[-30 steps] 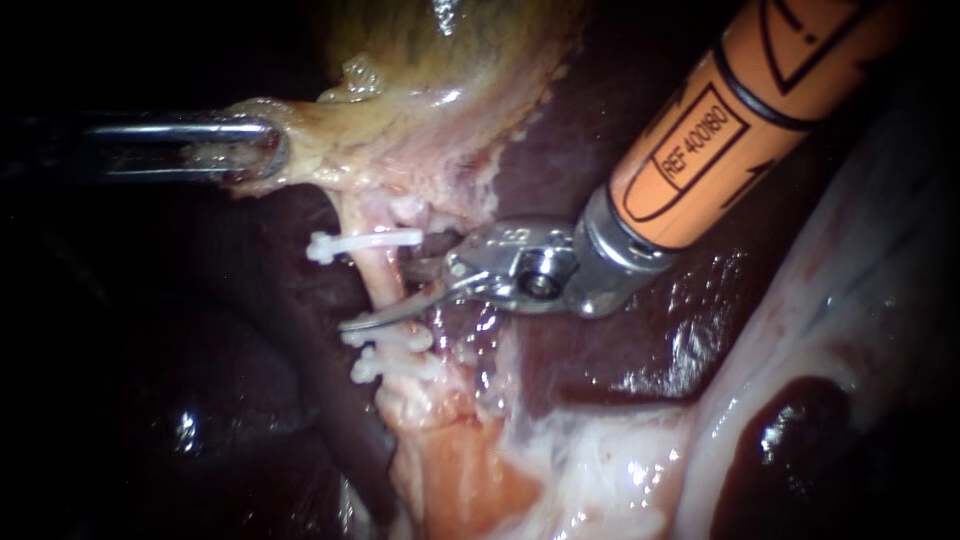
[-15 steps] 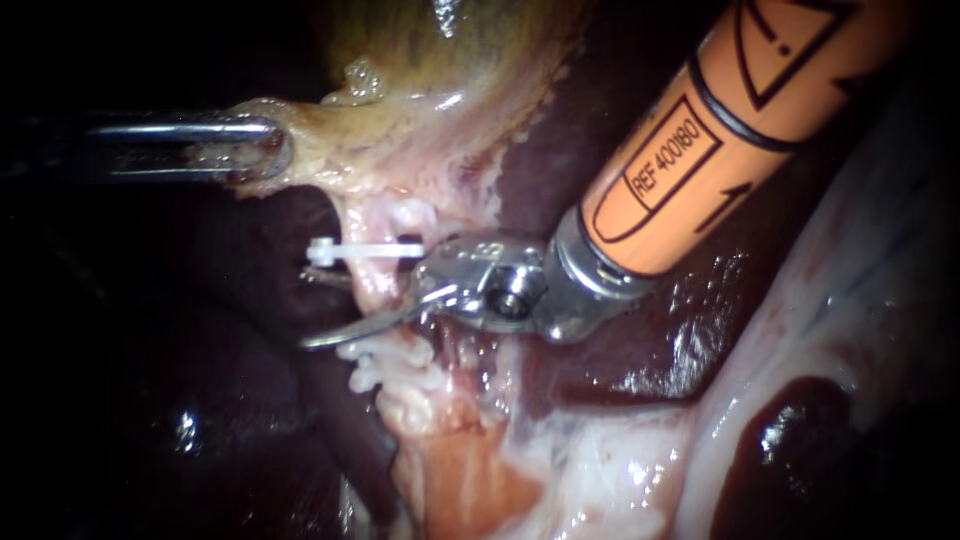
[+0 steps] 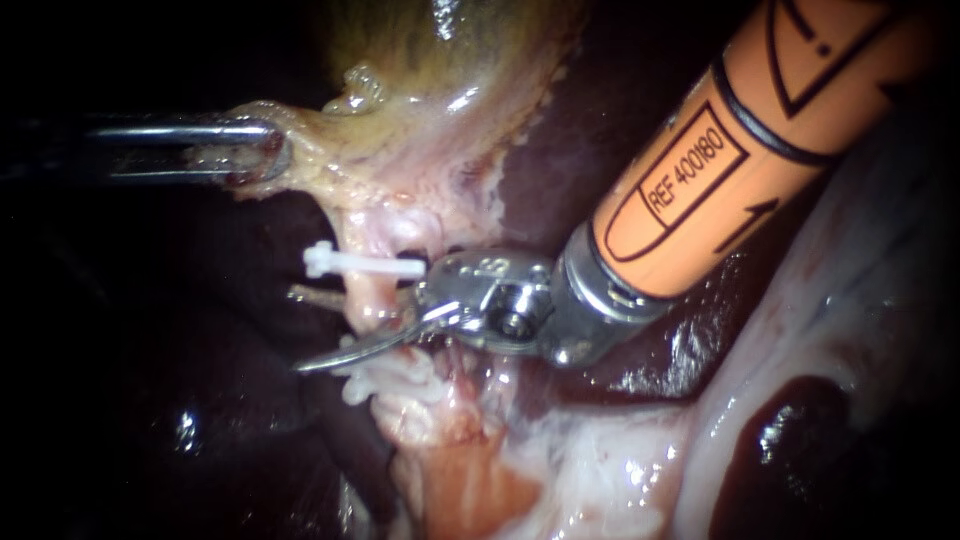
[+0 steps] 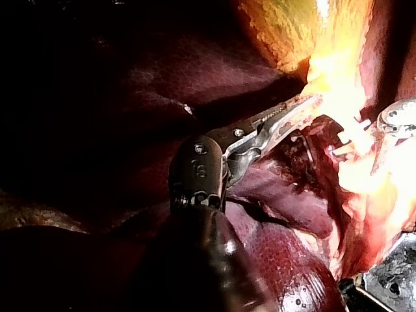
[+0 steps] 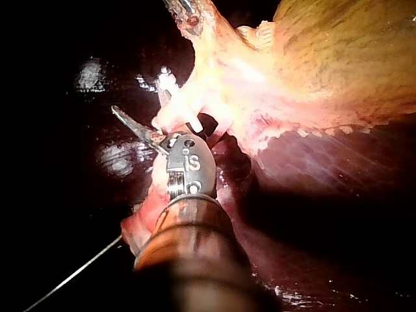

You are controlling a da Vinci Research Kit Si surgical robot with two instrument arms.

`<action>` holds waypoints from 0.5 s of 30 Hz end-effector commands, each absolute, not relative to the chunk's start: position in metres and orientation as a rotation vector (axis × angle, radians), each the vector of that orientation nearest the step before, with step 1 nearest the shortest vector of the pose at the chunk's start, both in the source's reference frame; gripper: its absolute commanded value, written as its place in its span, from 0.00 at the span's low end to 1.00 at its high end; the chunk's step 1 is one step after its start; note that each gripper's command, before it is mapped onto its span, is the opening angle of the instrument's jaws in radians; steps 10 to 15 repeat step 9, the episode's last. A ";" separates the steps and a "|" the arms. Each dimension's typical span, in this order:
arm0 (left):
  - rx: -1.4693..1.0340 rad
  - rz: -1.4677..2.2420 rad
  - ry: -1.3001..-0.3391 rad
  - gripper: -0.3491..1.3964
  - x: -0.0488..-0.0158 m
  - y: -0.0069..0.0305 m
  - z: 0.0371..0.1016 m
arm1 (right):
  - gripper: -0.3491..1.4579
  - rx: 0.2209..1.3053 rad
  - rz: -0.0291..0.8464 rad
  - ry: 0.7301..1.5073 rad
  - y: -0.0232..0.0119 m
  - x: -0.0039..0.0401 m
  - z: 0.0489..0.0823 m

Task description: Go to the cutting position left tube

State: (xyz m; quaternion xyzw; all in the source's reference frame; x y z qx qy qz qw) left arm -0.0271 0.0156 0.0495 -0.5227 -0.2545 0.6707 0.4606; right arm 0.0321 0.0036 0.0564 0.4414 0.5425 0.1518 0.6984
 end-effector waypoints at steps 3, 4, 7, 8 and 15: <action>-1.287 1.651 -0.627 0.00 -0.0271 0.0156 0.0495 | 0.99 0.985 0.340 1.208 0.0035 0.0320 0.0565; -1.287 1.651 -0.627 0.00 -0.0271 0.0156 0.0495 | 0.99 0.985 0.340 1.208 0.0035 0.0320 0.0565; -1.287 1.651 -0.627 0.00 -0.0271 0.0156 0.0495 | 0.99 0.985 0.340 1.208 0.0036 0.0320 0.0565; -1.287 1.651 -0.627 0.00 -0.0271 0.0156 0.0495 | 0.99 0.985 0.340 1.208 0.0036 0.0320 0.0566; -1.287 1.651 -0.627 0.00 -0.0271 0.0156 0.0495 | 0.99 0.985 0.340 1.208 0.0036 0.0320 0.0567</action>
